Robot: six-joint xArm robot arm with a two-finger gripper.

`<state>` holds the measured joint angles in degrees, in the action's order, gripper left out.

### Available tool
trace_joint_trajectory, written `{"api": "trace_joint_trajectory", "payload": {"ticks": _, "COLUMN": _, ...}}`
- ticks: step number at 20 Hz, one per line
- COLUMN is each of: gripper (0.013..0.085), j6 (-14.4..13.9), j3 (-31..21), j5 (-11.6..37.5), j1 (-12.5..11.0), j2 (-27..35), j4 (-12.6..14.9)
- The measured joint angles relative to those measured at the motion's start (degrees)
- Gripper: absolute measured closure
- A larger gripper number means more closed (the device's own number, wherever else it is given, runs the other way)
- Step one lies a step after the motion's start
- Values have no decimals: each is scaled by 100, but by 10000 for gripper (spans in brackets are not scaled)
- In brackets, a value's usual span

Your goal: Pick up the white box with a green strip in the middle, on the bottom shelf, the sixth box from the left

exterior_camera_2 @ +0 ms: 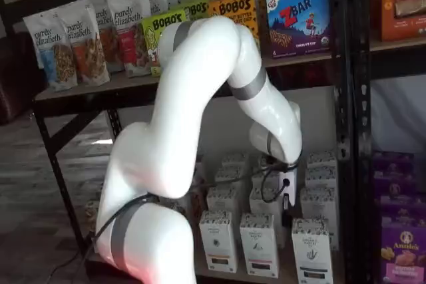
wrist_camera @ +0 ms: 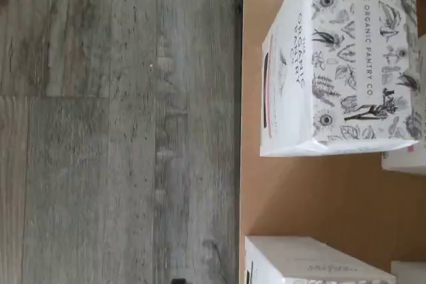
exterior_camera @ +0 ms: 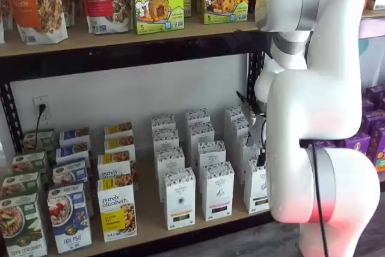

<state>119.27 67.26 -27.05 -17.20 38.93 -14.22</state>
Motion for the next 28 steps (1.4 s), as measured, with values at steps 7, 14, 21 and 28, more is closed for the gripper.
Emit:
{"api": "trace_joint_trajectory", "payload": {"ticks": 7, "gripper": 130, "j6": -316, "j3": 361, "j5": -357, "j1": 49, "j2": 223, "j4": 286}}
{"api": "trace_joint_trajectory", "payload": {"ticks": 14, "gripper": 130, "j6": -422, "j3": 553, "j5": -314, "j1": 23, "j2": 427, "j4": 439}}
{"api": "trace_joint_trajectory", "payload": {"ticks": 21, "gripper": 130, "j6": -541, "j3": 1086, "j5": -249, "j1": -118, "j2": 948, "j4": 741}}
{"api": "trace_joint_trajectory", "payload": {"ticks": 28, "gripper": 130, "j6": -808, "j3": 1963, "j5": -307, "j1": -250, "j2": 1727, "j4": 1203}}
